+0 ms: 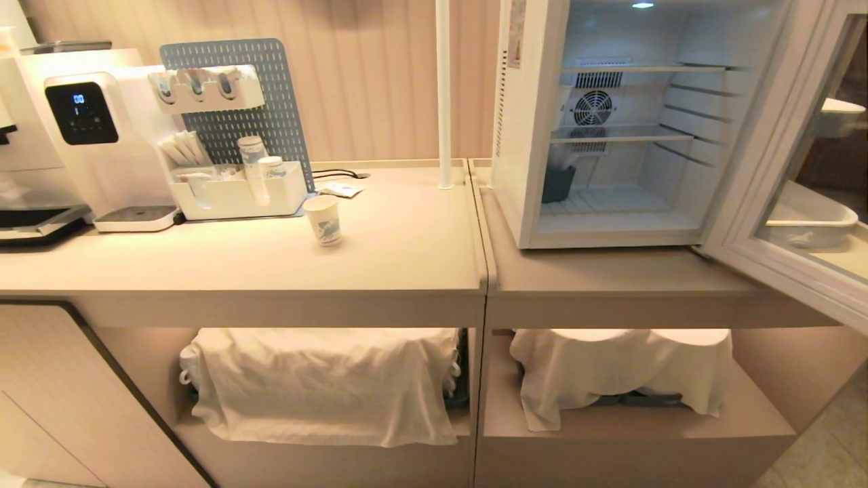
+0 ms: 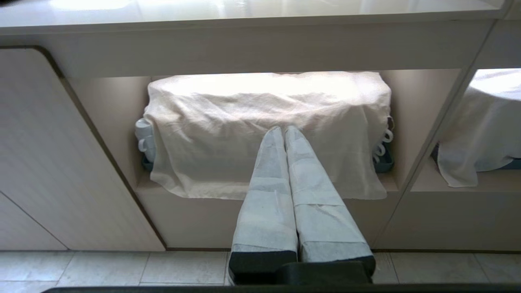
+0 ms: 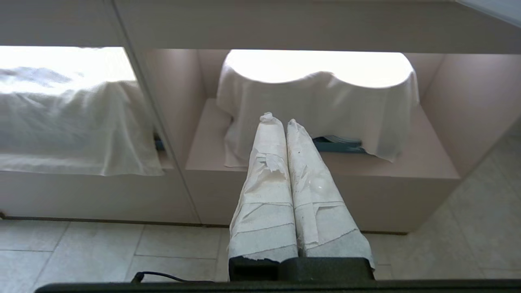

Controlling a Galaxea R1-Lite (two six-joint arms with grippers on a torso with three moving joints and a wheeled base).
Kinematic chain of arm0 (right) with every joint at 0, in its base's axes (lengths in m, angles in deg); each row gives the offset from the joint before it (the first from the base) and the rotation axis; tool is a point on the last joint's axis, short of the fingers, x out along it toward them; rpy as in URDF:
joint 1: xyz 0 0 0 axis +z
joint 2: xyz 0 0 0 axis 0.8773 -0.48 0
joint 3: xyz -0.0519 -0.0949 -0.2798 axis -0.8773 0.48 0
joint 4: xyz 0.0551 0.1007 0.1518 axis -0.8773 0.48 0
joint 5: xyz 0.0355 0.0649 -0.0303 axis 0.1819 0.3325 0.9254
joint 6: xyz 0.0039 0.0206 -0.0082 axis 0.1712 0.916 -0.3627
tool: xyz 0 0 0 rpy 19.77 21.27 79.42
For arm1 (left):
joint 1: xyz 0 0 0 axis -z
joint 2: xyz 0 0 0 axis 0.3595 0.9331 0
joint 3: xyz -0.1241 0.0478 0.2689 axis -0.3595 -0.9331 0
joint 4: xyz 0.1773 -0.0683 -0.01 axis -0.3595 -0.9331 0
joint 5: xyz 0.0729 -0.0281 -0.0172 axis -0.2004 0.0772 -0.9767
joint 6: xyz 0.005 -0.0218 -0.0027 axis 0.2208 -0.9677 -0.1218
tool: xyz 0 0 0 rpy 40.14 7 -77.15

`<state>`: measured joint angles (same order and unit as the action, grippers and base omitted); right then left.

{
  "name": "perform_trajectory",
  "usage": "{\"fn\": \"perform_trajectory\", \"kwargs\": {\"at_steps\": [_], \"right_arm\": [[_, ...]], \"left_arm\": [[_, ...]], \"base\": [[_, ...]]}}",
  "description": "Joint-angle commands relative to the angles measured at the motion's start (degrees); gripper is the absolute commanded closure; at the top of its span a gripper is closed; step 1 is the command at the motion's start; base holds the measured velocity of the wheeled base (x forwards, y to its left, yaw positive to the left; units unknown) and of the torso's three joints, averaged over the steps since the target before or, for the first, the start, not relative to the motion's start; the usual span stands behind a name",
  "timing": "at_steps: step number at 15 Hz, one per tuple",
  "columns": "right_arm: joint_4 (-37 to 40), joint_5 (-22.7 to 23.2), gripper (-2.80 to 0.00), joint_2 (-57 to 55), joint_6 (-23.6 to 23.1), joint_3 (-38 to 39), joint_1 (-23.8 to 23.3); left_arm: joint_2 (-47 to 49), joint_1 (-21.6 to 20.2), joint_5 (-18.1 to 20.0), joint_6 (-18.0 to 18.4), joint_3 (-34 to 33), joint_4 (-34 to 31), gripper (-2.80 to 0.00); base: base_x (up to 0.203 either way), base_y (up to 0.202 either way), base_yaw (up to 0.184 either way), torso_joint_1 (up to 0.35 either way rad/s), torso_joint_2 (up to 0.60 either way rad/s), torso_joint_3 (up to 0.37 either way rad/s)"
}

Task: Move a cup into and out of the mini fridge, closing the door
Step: Put the paper cup in the freezer

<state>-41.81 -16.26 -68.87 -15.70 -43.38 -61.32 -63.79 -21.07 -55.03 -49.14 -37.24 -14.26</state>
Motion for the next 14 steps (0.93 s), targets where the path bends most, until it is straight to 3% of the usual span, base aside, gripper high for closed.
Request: {"fn": "perform_trajectory", "kwargs": {"at_steps": [1, 14], "right_arm": [[0.1, 0.0, 0.0, 0.1, 0.3, 0.0, 0.0], [0.0, 0.0, 0.0, 0.1, 0.1, 0.1, 0.0]], "left_arm": [[0.0, 0.0, 0.0, 0.0, 0.0, 0.2, 0.0], [0.1, 0.0, 0.6, 2.5, 0.0, -0.1, 0.0]], "base": [[0.0, 0.194, -0.005, 0.002, 0.0, -0.001], [0.0, 0.192, 0.0, 0.002, 0.0, 0.001]]}}
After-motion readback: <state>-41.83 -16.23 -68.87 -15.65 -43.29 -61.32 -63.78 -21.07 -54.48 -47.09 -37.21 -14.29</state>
